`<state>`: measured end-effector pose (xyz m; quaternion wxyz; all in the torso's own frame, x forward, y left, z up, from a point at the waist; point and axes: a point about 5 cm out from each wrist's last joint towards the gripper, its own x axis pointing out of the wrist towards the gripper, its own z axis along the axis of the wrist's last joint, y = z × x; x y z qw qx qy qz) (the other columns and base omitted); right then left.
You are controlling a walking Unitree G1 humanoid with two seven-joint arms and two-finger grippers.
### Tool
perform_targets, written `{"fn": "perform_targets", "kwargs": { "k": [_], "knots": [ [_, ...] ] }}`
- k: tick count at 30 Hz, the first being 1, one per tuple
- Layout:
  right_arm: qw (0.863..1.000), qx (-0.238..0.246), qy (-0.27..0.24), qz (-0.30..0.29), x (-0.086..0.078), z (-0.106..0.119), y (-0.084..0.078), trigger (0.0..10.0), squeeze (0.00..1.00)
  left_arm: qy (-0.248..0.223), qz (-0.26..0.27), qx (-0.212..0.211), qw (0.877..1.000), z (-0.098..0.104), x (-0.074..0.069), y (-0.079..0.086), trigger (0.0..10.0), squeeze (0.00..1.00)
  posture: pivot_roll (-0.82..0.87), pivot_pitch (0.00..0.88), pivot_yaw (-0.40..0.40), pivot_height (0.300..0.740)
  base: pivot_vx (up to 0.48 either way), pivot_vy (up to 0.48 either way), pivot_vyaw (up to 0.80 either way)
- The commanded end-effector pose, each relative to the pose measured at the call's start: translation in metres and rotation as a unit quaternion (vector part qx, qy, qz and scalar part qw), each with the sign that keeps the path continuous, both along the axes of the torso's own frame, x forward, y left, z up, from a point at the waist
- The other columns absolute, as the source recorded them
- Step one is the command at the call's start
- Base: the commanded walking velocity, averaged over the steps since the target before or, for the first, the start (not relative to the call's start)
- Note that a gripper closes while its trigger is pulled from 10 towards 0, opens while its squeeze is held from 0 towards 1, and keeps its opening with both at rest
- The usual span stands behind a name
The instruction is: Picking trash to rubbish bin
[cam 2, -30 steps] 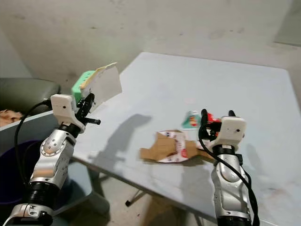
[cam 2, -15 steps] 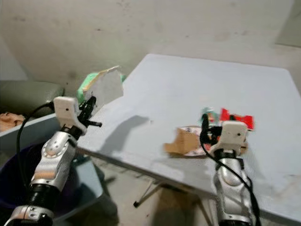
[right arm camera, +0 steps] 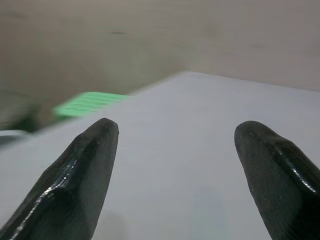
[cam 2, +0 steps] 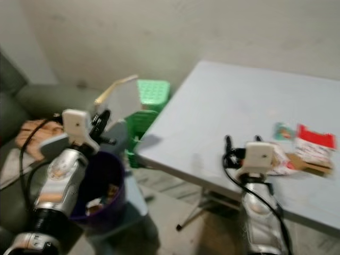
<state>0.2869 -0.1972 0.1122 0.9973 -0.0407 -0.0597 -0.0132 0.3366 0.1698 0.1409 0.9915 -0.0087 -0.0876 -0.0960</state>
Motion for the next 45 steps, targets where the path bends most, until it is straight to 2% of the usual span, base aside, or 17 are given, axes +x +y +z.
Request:
{"fn": "perform_targets", "kwargs": {
  "k": [1,10,19,27,28,38,45],
  "knots": [
    [1.000,-0.007,-0.002,-0.009,0.000,0.003,-0.008,10.0,0.00,0.003,-0.009,-0.001,1.000,-0.001,0.000,-0.007,10.0,0.00,0.02,0.000,0.056,0.740,0.000,0.000,0.80],
    [1.000,-0.018,0.008,-0.004,0.001,0.001,-0.012,10.0,0.00,0.012,0.002,0.006,1.000,-0.004,-0.002,-0.007,10.0,0.00,0.03,0.000,0.050,0.740,0.000,0.000,0.77],
    [1.000,0.004,-0.004,0.007,0.002,0.004,-0.010,10.0,0.00,0.030,0.005,0.002,1.000,-0.010,-0.007,-0.011,10.0,0.00,0.04,0.000,0.046,0.740,0.000,0.000,0.00],
    [0.997,0.012,-0.009,0.073,-0.004,0.006,0.001,10.0,0.00,0.031,-0.007,0.024,0.999,-0.021,-0.017,-0.018,10.0,0.00,0.04,0.000,0.037,0.740,0.000,0.000,0.00],
    [0.995,0.017,-0.008,0.100,-0.007,0.006,0.005,10.0,0.00,0.038,-0.002,0.022,0.999,-0.024,-0.016,-0.014,10.0,0.00,0.05,0.000,0.030,0.740,0.000,0.000,0.00],
    [0.980,0.017,0.004,0.197,-0.019,0.010,0.022,10.0,0.00,0.050,0.016,0.031,0.998,-0.025,-0.003,0.003,10.0,0.00,0.05,0.009,-0.012,0.740,0.000,0.000,0.00],
    [0.971,0.018,0.015,0.238,-0.029,0.014,0.027,10.0,0.00,0.051,0.003,0.020,0.998,-0.028,0.001,0.000,10.0,0.00,0.04,0.064,-0.042,0.740,0.000,0.000,0.00]
  ]
}}
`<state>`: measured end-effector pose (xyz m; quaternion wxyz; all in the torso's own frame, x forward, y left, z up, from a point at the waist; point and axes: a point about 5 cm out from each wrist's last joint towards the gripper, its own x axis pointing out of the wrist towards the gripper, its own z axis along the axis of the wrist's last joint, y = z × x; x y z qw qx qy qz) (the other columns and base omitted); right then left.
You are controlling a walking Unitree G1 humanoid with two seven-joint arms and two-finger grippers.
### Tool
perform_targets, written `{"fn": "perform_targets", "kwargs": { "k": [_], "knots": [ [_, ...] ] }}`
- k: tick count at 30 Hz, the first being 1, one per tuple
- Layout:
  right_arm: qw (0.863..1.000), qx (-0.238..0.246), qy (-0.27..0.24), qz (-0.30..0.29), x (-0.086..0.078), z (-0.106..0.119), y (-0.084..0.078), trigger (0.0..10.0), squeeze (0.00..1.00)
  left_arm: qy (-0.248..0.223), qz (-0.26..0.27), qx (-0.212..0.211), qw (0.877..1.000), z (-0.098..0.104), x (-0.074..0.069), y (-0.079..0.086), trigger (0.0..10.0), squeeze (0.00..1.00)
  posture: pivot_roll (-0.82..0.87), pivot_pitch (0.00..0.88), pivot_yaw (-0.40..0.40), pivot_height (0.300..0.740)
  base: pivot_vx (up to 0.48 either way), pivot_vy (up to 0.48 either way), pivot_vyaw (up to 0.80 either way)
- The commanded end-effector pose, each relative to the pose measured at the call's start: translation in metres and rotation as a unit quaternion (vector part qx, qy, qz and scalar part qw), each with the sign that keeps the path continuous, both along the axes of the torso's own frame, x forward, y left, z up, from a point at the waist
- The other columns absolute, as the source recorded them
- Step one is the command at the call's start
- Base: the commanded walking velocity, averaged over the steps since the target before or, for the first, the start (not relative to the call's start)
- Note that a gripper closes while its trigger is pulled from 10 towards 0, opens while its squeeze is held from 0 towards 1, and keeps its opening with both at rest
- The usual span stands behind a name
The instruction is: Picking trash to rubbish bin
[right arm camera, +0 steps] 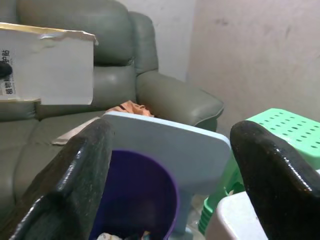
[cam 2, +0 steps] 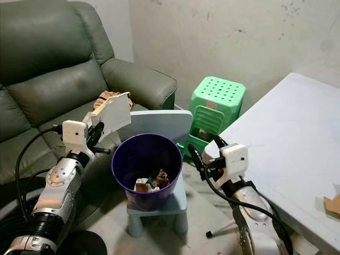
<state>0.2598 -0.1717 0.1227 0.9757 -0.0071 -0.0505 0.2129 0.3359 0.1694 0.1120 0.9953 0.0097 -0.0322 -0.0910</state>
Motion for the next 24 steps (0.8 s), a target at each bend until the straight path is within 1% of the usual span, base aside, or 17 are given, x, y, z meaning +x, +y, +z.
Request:
{"fn": "perform_targets", "kwargs": {
  "k": [1,3,5,10,12,20,22,24],
  "knots": [
    [1.000,-0.001,0.002,0.016,-0.004,0.004,0.002,10.0,0.00,-0.001,-0.010,-0.004,1.000,0.000,0.002,-0.002,10.0,0.00,0.04,0.073,-0.047,0.740,0.000,0.000,0.00],
    [1.000,-0.001,0.003,0.019,-0.006,0.005,0.002,10.0,0.00,-0.001,-0.014,-0.004,1.000,-0.001,0.002,-0.003,10.0,0.00,0.04,0.084,-0.051,0.740,0.000,0.000,0.00],
    [0.999,0.004,0.015,0.037,-0.015,0.007,0.004,10.0,0.00,0.004,-0.041,-0.008,0.999,-0.006,0.000,-0.011,10.0,0.00,0.03,0.121,-0.060,0.740,0.000,0.000,0.00],
    [0.998,0.010,0.020,0.051,-0.023,0.010,0.005,10.0,0.00,0.009,-0.060,-0.008,0.998,-0.009,-0.001,-0.015,10.0,0.00,0.01,0.155,-0.066,0.740,0.000,0.000,0.00],
    [0.998,0.013,0.026,0.055,-0.029,0.013,0.006,10.0,0.00,0.016,-0.075,-0.010,0.997,-0.012,0.001,-0.018,10.0,0.00,0.00,0.184,-0.066,0.740,0.000,0.000,0.00],
    [0.997,0.031,0.034,0.066,-0.043,0.021,0.008,10.0,0.00,0.039,-0.085,-0.006,0.996,-0.018,0.006,-0.019,10.0,0.00,-0.03,0.230,-0.064,0.740,0.000,0.000,0.00],
    [0.996,0.038,0.037,0.077,-0.050,0.023,0.011,10.0,0.00,0.047,-0.087,-0.015,0.995,-0.019,0.007,-0.019,10.0,0.00,-0.04,0.243,-0.062,0.740,0.000,0.000,0.00],
    [0.995,0.043,0.043,0.084,-0.053,0.024,0.012,10.0,0.00,0.050,-0.090,-0.014,0.995,-0.021,0.008,-0.019,10.0,0.00,-0.04,0.243,-0.062,0.740,0.000,0.000,0.00]
  ]
}}
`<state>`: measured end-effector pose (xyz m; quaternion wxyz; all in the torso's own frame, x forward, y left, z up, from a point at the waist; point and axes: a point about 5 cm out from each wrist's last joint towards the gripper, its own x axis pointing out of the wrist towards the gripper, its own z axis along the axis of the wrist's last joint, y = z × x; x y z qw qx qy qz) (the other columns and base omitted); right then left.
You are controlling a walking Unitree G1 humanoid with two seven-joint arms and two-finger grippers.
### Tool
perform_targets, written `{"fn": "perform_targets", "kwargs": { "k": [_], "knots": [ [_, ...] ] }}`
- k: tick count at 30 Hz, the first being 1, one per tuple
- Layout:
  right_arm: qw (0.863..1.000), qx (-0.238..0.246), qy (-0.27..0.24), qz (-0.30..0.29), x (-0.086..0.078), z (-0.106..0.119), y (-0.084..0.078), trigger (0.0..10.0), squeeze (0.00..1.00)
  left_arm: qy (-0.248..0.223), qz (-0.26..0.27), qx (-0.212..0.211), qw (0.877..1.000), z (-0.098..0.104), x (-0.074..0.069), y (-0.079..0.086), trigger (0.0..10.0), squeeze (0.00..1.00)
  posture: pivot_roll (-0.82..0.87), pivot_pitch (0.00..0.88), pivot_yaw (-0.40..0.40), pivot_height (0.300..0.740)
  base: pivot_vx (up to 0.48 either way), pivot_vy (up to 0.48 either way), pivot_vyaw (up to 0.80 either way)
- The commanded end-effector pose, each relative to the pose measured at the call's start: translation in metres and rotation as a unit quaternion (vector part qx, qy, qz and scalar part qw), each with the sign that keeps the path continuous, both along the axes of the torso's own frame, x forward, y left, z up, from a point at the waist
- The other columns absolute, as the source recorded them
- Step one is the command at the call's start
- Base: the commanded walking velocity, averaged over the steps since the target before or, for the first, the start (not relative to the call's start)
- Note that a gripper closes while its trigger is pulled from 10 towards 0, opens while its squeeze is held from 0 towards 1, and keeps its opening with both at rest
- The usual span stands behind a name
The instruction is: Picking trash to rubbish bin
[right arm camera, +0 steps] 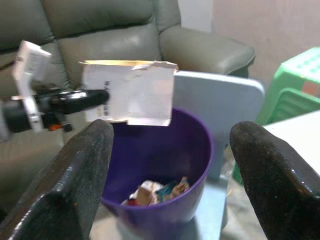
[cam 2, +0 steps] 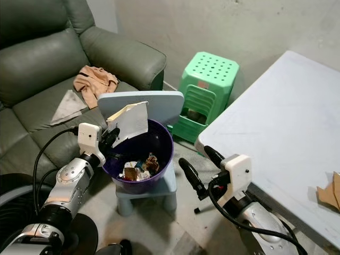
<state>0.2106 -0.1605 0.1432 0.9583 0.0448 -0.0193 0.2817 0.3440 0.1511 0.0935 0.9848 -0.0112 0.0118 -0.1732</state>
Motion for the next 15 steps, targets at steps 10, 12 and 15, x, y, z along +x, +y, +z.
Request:
{"fn": "perform_targets", "kwargs": {
  "k": [10,12,15],
  "knots": [
    [0.999,0.004,0.022,0.027,-0.017,0.007,0.008,10.0,0.00,0.031,-0.009,-0.013,0.999,-0.012,0.001,0.000,10.0,0.00,-0.07,0.268,-0.070,0.740,0.000,0.000,0.00],
    [0.999,0.005,0.025,0.027,-0.019,0.009,0.008,10.0,0.00,0.044,-0.012,-0.017,0.999,-0.017,-0.001,0.000,10.0,0.00,-0.07,0.270,-0.070,0.740,0.000,0.000,0.00],
    [0.999,0.003,0.026,0.026,-0.019,0.009,0.007,10.0,0.00,0.048,-0.016,-0.027,0.998,-0.019,-0.002,-0.001,10.0,0.00,-0.08,0.271,-0.072,0.740,0.000,0.000,0.00]
  ]
}}
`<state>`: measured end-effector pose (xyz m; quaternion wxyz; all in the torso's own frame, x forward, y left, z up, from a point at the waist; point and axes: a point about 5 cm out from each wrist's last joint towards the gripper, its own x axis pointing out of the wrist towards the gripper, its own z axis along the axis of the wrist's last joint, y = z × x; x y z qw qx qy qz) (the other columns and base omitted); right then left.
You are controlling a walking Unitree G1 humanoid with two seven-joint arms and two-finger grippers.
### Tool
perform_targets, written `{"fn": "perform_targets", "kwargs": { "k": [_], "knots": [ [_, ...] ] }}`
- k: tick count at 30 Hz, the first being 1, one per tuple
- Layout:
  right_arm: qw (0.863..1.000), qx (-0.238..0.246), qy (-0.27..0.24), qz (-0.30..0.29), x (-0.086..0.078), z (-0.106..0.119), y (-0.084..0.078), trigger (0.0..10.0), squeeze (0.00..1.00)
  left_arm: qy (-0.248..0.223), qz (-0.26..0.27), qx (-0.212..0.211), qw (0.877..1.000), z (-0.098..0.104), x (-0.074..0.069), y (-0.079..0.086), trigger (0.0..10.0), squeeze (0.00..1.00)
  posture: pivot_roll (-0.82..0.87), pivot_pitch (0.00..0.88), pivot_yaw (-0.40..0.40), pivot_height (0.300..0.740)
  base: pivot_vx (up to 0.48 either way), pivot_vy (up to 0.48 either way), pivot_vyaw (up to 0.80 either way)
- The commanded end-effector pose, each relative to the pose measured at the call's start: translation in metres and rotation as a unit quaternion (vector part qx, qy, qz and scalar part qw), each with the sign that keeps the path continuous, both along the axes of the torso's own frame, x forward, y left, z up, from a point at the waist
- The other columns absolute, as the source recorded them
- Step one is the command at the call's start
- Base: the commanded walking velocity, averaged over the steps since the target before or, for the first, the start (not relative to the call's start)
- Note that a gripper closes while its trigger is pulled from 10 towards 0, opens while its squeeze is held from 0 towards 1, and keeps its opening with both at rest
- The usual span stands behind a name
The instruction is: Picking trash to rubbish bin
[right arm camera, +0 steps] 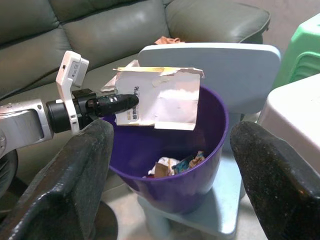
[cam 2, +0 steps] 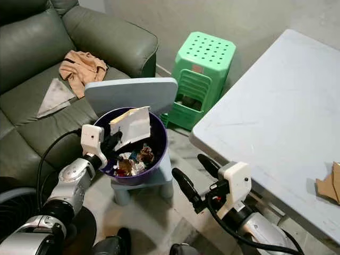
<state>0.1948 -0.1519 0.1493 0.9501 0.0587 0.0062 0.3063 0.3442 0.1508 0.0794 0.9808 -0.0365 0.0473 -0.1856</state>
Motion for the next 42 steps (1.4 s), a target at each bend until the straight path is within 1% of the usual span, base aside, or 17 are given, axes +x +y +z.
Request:
{"fn": "perform_targets", "kwargs": {
  "k": [1,2,16,22,27,32,36,39,41,42],
  "knots": [
    [1.000,-0.002,-0.001,-0.002,-0.003,0.004,-0.002,10.0,0.00,0.009,-0.005,-0.011,1.000,-0.005,-0.003,0.000,10.0,0.00,-0.08,0.271,-0.072,0.740,0.000,0.000,0.00],
    [1.000,-0.002,-0.001,-0.002,-0.003,0.004,-0.002,10.0,0.00,0.010,-0.008,-0.018,1.000,-0.006,-0.003,-0.001,10.0,1.00,-0.08,0.271,-0.072,0.740,0.000,0.000,0.00],
    [1.000,0.000,0.002,-0.005,-0.002,0.006,-0.001,10.0,0.00,0.003,-0.006,-0.030,1.000,-0.002,-0.001,0.004,10.0,1.00,-0.07,0.268,-0.072,0.740,0.000,0.000,0.00],
    [1.000,0.001,0.001,-0.008,0.000,0.006,-0.001,10.0,0.00,-0.004,-0.005,-0.036,0.999,0.003,0.002,0.005,10.0,1.00,-0.07,0.261,-0.068,0.740,0.000,0.000,0.00],
    [1.000,0.005,-0.005,-0.014,0.004,0.006,-0.001,10.0,0.00,-0.021,-0.008,-0.042,0.999,0.011,0.005,0.004,10.0,1.00,-0.06,0.246,-0.054,0.740,0.000,0.000,0.00],
    [0.999,0.013,-0.025,-0.040,0.016,0.008,-0.003,10.0,0.00,-0.052,-0.011,-0.059,0.997,0.025,0.010,0.002,10.0,1.00,-0.04,0.219,-0.030,0.740,0.000,0.000,0.00],
    [0.998,0.021,-0.032,-0.053,0.022,0.008,-0.003,10.0,0.00,-0.065,-0.014,-0.061,0.996,0.030,0.010,0.001,10.0,1.00,-0.03,0.203,-0.017,0.740,0.000,0.000,0.00],
    [0.996,0.027,-0.046,-0.070,0.031,0.009,-0.004,10.0,0.00,-0.088,-0.017,-0.064,0.994,0.040,0.012,-0.001,10.0,1.00,0.00,0.173,0.005,0.740,0.000,0.000,0.00],
    [0.994,0.032,-0.058,-0.090,0.039,0.010,-0.006,10.0,0.00,-0.113,-0.020,-0.064,0.991,0.053,0.012,-0.004,10.0,1.00,0.01,0.157,0.018,0.740,0.000,0.000,0.00],
    [0.993,0.034,-0.061,-0.096,0.042,0.009,-0.006,10.0,0.00,-0.119,-0.022,-0.064,0.991,0.057,0.012,-0.005,10.0,0.91,0.02,0.150,0.021,0.740,0.000,0.000,0.00]
  ]
}}
